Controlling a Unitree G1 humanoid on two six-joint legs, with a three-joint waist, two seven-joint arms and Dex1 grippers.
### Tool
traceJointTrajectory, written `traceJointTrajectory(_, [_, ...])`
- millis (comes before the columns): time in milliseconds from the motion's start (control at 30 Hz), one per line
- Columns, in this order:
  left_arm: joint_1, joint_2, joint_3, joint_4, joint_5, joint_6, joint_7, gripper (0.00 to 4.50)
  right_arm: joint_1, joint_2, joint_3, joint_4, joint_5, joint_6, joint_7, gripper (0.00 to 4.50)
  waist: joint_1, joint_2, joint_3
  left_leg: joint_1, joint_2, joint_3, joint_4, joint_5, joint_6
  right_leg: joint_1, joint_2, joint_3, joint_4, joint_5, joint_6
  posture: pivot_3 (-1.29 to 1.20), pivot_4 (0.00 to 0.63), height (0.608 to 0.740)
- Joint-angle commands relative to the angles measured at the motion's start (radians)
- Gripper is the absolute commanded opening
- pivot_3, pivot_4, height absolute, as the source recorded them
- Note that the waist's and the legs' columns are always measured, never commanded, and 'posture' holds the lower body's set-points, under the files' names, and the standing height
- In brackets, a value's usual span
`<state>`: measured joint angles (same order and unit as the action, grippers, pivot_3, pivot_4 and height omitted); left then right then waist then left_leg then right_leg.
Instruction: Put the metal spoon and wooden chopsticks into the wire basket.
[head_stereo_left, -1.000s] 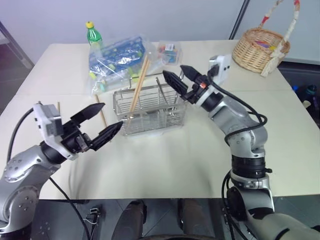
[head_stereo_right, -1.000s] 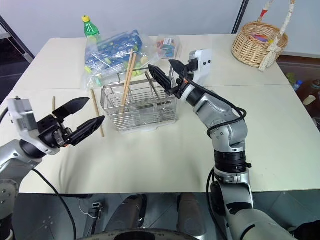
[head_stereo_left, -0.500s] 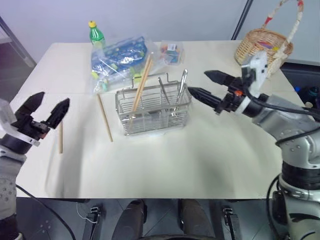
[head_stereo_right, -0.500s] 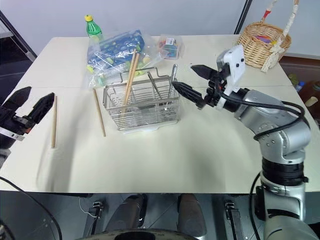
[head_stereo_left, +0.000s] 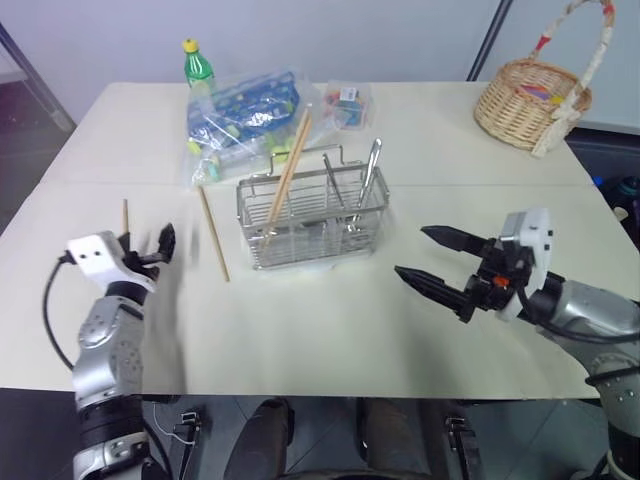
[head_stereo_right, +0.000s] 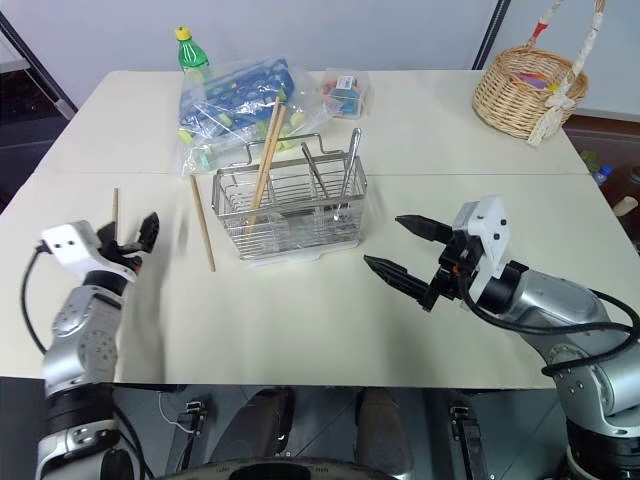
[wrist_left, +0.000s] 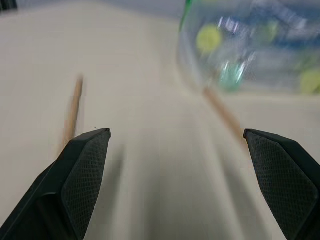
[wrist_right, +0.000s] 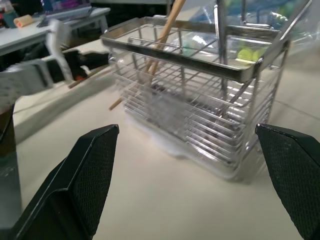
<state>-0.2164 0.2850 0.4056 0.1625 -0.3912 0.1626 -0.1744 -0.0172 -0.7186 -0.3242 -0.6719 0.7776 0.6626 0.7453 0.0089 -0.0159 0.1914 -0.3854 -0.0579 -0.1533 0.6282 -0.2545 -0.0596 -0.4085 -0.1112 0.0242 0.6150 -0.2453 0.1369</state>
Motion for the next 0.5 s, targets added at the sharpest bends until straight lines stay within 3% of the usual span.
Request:
traceJointTrajectory(33, [-0.069,-0.006,-0.018,0.062,0.065,-0.053,0.063,4.50,0.028,-0.026,-0.010,-0.048,-0.052,-0.101,0.055,4.47,0.004,-0.001,0.000,0.000,0.000,0.000,0.000,0.000,0.000,0.000,0.000,0.000,0.000,0.000,0.000,0.00,0.150,0.740])
traceJointTrajectory(233, [-0.159,-0.017,-0.096,0.155,0.168,-0.051,0.118,4.50,0.039,-0.023,0.014,-0.044,-0.102,-0.179,0.068,4.47,0.005,-0.002,-0.001,-0.001,0.000,0.000,0.001,0.000,0.000,0.000,0.000,0.000,-0.001,0.001,0.001,0.00,0.150,0.740])
traceJointTrajectory(500, [-0.192,0.002,-0.097,0.025,0.164,0.035,0.137,4.50,0.036,-0.014,0.041,-0.024,-0.127,-0.208,0.056,4.47,0.001,-0.002,-0.001,-0.001,0.000,0.000,0.001,0.000,0.000,0.000,0.000,0.000,0.000,0.001,0.001,0.00,0.150,0.740])
